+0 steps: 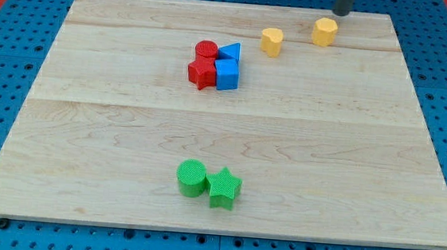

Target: Slide yellow hexagon closer to the green star

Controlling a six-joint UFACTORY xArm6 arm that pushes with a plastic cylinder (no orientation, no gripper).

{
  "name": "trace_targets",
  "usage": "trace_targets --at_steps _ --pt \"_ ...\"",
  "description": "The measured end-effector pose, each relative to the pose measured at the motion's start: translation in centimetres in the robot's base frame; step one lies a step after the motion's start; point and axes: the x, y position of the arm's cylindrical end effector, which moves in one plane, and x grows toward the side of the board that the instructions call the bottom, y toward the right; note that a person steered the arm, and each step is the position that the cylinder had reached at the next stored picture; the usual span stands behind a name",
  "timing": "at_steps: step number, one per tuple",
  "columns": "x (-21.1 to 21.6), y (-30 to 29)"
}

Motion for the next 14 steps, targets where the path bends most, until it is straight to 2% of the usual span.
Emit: trace_targets --at_steps 3,6,8,11,14 --pt "5.1 -0.1" --pt "3.4 -1.9" --pt "5.5 -2.0" --pt "11.2 -2.2" --pt "11.4 -6.4"
